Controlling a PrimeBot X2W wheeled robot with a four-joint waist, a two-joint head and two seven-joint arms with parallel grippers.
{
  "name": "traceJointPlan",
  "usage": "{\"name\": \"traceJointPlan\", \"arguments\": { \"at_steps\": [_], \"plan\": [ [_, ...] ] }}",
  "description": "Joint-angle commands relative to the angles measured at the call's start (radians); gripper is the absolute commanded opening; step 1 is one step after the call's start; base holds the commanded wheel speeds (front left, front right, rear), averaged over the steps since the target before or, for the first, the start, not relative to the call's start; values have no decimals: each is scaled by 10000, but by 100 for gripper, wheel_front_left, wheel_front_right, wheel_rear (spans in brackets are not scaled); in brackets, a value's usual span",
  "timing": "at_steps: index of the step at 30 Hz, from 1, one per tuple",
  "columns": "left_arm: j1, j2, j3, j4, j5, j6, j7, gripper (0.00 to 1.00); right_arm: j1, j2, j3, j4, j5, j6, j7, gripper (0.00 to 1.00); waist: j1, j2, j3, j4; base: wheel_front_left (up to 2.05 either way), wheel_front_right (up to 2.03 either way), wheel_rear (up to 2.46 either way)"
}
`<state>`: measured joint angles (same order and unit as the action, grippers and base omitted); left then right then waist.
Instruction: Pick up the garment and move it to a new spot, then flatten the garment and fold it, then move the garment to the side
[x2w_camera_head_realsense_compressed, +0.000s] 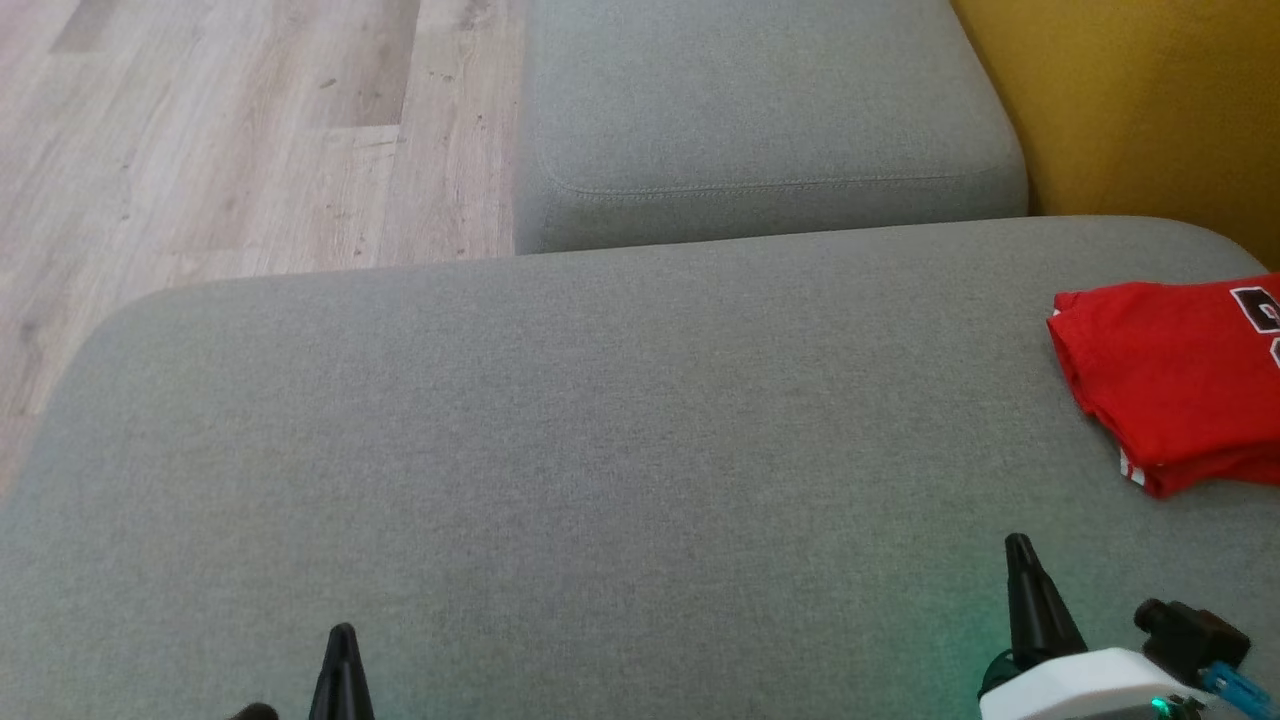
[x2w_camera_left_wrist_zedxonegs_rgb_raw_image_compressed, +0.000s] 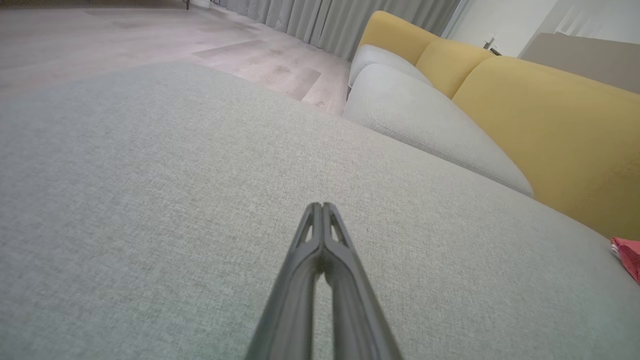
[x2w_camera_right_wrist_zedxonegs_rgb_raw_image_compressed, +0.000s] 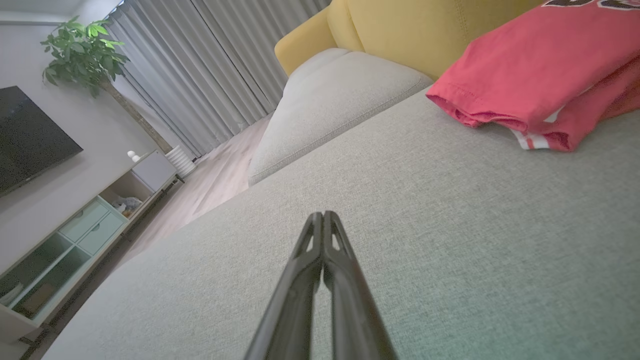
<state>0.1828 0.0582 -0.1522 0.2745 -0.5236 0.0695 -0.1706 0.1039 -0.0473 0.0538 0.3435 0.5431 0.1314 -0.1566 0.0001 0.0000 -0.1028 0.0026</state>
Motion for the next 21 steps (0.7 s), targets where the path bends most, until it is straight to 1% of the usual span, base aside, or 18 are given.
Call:
{"name": "traceJointPlan", "arguments": {
  "at_steps": [1,21],
  "plan": [
    [-543,113,259,-289,-266,-59,43,0,-533,-77,-21,-358,281,-2,53,0,-1,0,13,0,0,0,0],
    [-1064,148,692,-305,-2749,-498,586,0,-887,-95,-356,-503,2657,-3,620,0,-1,0,250,-6,0,0,0]
  ]
}}
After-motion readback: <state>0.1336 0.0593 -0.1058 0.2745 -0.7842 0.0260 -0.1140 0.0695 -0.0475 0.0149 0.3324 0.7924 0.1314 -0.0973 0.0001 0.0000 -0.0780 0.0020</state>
